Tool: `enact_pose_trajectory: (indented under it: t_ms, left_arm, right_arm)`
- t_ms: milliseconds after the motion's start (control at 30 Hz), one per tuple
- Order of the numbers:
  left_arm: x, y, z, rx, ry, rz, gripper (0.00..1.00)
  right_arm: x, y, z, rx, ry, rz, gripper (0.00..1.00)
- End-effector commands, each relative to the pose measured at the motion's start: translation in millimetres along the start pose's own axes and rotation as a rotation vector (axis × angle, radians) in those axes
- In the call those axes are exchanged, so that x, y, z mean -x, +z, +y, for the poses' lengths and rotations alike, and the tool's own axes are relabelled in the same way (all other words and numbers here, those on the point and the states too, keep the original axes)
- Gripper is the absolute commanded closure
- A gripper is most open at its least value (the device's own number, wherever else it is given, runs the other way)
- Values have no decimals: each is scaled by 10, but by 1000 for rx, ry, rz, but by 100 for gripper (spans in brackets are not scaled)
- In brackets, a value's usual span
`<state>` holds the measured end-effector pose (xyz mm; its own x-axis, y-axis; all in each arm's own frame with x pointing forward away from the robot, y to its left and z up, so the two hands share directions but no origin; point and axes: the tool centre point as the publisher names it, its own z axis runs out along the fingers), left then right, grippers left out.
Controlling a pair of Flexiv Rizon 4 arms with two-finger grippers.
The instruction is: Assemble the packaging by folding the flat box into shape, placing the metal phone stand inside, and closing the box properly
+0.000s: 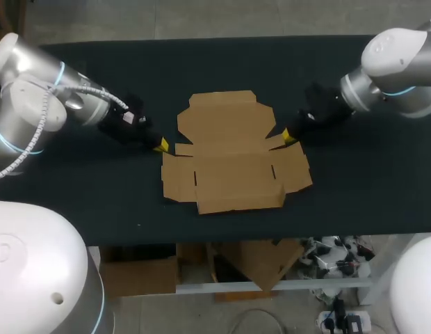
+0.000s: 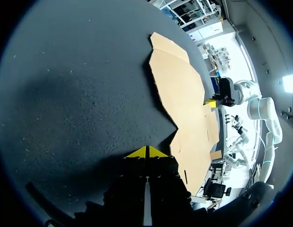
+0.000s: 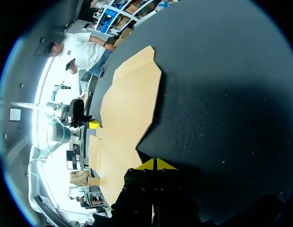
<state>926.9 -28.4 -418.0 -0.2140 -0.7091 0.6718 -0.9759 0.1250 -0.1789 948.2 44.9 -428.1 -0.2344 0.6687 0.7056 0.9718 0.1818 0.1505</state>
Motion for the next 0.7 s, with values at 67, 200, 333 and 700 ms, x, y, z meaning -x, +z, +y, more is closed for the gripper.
enact_pose_trajectory:
  t_ms: [67,200,333,700]
  left_arm:
    - [7,82,44,-12,20,21,100]
    - [8,106,59,-17,35,37,100]
    - [-4,131,65,-18,37,42,100]
    - [-86,216,24,0,59,58,100]
  right_arm:
    - [6,23,-2,4,-2,7,100]
    - [3,28,0,7,-3,8,100]
    - [2,30,0,10,-1,9,100]
    - [-5,52,3,17,4,9,100]
